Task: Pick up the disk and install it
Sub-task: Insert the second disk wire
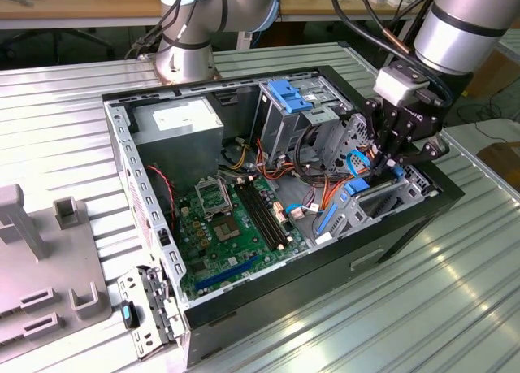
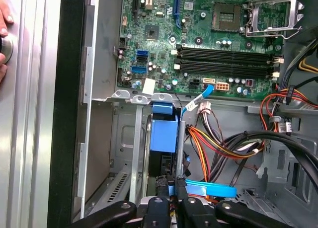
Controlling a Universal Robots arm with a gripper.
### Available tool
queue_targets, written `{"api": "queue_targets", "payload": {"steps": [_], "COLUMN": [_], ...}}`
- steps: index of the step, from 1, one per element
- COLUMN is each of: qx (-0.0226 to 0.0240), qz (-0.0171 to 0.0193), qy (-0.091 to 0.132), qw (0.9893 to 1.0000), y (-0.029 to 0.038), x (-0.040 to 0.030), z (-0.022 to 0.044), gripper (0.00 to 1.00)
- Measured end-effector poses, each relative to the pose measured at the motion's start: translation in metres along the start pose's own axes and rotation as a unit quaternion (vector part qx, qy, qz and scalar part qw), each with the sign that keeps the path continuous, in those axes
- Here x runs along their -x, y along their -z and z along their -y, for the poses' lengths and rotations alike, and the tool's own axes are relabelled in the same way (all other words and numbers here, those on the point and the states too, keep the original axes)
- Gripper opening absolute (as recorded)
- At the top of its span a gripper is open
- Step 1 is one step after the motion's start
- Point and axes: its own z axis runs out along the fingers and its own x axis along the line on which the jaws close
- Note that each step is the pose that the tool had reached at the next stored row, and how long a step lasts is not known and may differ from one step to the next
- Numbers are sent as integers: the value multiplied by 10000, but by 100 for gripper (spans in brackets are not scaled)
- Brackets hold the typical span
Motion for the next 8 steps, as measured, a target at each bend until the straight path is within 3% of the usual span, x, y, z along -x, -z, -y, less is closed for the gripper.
{"api": "queue_targets", "payload": {"steps": [4,8], "qx": [-5,-5], "qz": [-1,-4], "qy": [0,-1], "qw": [10000,10000], "y": [-3,-48], "x": [-6,-17], "z": [-1,-4], "gripper": [16,16]}}
